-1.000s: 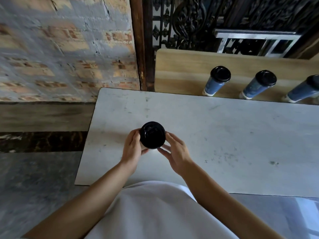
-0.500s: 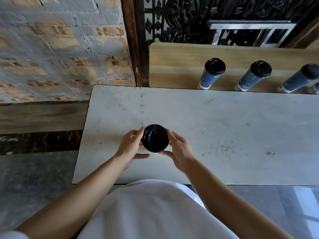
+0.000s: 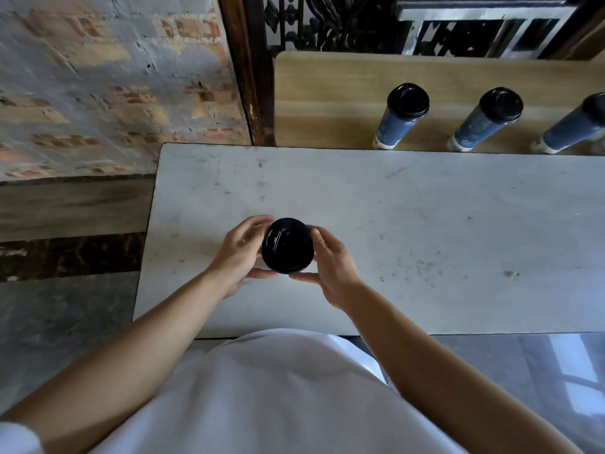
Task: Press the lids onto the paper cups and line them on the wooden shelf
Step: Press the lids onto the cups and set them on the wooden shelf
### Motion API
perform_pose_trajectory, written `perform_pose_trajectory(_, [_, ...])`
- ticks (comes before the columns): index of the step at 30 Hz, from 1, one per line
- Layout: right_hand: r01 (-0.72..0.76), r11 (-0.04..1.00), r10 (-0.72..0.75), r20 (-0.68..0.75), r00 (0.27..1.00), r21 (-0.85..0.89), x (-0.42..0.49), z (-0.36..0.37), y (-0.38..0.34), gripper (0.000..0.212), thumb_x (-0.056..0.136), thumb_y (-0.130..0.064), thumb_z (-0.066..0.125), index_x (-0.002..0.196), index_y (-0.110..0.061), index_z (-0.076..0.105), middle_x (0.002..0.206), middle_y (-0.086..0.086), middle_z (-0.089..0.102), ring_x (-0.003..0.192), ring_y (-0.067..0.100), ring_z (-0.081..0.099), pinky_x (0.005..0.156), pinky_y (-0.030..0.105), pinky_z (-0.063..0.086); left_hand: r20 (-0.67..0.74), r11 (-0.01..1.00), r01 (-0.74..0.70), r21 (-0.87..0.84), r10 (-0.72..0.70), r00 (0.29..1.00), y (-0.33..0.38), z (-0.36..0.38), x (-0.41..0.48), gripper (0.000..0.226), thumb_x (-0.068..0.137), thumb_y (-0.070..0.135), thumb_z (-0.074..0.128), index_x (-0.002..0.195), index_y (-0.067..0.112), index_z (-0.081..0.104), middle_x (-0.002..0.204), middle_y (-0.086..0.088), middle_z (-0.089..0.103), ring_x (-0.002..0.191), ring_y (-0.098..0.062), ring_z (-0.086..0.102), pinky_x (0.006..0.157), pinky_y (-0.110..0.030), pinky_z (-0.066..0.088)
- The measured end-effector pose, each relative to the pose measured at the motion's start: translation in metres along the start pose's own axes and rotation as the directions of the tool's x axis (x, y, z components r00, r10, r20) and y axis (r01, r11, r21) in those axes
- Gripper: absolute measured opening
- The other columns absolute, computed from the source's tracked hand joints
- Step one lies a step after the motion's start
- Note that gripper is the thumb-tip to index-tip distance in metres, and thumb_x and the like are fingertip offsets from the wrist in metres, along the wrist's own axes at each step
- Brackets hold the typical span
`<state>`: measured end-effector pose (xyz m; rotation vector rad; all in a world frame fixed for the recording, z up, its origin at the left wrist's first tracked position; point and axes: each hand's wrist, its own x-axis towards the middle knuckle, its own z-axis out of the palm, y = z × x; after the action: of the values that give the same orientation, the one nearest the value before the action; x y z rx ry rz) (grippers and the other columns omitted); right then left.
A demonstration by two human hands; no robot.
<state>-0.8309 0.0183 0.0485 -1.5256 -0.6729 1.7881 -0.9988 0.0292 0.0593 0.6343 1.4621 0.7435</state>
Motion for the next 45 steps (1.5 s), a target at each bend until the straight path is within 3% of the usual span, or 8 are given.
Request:
perform_pose_trajectory(5, [0.032,0.999,-0.035,-0.071,0.997,-0.040,0.002,0.010,0.000,0.034,0.108,-0.032,0.037,0.121,-0.016,0.065,0.118,0.006,0.066,0.114,0.023,0.063,0.077,0.053,0.062,-0.013,0.998,-0.066,-0.012,0.066,0.998,-0.001,0.006,-0.001,0.028,0.108,0.032,0.044,0.108,0.035,0.072,0.122,0.011,0.068,0.122,-0.014,0.060,0.070,-0.054,0.063])
perform_pose_trajectory(9, [-0.016,1.000,0.017,-0.062,0.998,0.019,0.004,0.007,-0.004,0.033,0.105,-0.037,0.046,0.115,-0.015,0.068,0.120,0.010,0.066,0.115,0.026,0.064,0.078,0.055,0.062,-0.081,0.993,-0.119,-0.016,0.117,0.990,-0.008,0.014,-0.007,0.034,0.110,0.030,0.035,0.117,0.023,0.068,0.119,0.007,0.068,0.118,-0.014,0.062,0.070,-0.052,0.063])
perform_pose_trajectory(17, [-0.020,0.974,0.027,-0.030,0.999,0.224,-0.014,-0.005,0.017,0.034,0.106,-0.036,0.048,0.125,-0.019,0.069,0.122,-0.004,0.072,0.125,0.017,0.061,0.105,0.040,0.051,-0.198,0.968,-0.060,-0.245,0.010,0.980,-0.028,0.034,-0.021,0.022,0.105,0.027,0.044,0.111,0.017,0.063,0.120,-0.003,0.067,0.119,-0.015,0.063,0.070,-0.047,0.064])
perform_pose_trajectory(24, [-0.017,1.000,0.017,-0.019,1.000,0.020,-0.008,-0.012,0.005,0.040,0.105,-0.044,0.043,0.118,-0.019,0.072,0.117,0.002,0.073,0.117,0.019,0.065,0.086,0.049,0.061,-0.192,0.999,-0.005,-0.051,-0.005,0.981,-0.018,0.021,-0.010,0.036,0.099,0.049,0.055,0.100,0.014,0.064,0.118,-0.013,0.065,0.111,-0.024,0.065,0.062,-0.040,0.063])
perform_pose_trajectory(28, [0.024,0.999,-0.025,-0.052,0.998,-0.033,-0.007,-0.010,0.006,0.039,0.107,-0.040,0.041,0.118,-0.017,0.070,0.119,0.006,0.071,0.116,0.020,0.065,0.082,0.049,0.062,-0.163,0.996,-0.090,0.009,0.091,0.982,-0.022,0.020,-0.011,0.030,0.102,0.042,0.051,0.099,0.014,0.060,0.113,-0.015,0.062,0.097,-0.012,0.067,0.065,-0.042,0.064])
perform_pose_trajectory(31, [0.040,0.998,-0.043,-0.068,0.997,-0.043,-0.007,-0.009,0.010,0.039,0.107,-0.039,0.040,0.120,-0.018,0.070,0.120,0.006,0.069,0.116,0.021,0.064,0.080,0.048,0.063,-0.146,0.994,-0.112,0.015,0.113,0.983,-0.023,0.021,-0.011,0.024,0.104,0.037,0.049,0.100,0.017,0.061,0.107,-0.007,0.063,0.087,0.001,0.066,0.064,-0.040,0.064])
perform_pose_trajectory(39, [0.054,0.996,-0.063,-0.117,0.991,-0.071,-0.006,-0.002,0.008,0.037,0.109,-0.033,0.037,0.121,-0.015,0.066,0.117,0.006,0.068,0.111,0.017,0.065,0.077,0.048,0.063,-0.103,0.991,-0.125,0.051,0.130,0.986,-0.021,0.019,-0.010,0.022,0.106,0.035,0.045,0.103,0.026,0.064,0.102,0.010,0.067,0.088,0.006,0.066,0.069,-0.042,0.065])
perform_pose_trajectory(45, [-0.008,1.000,0.009,-0.067,0.998,0.008,-0.007,-0.008,0.003,0.036,0.107,-0.038,0.043,0.121,-0.016,0.067,0.122,0.008,0.068,0.116,0.023,0.065,0.083,0.051,0.061,0.019,0.968,-0.235,0.087,0.234,0.972,-0.017,0.016,-0.010,0.032,0.110,0.024,0.036,0.116,0.037,0.065,0.118,0.021,0.065,0.110,0.005,0.061,0.063,-0.032,0.062])
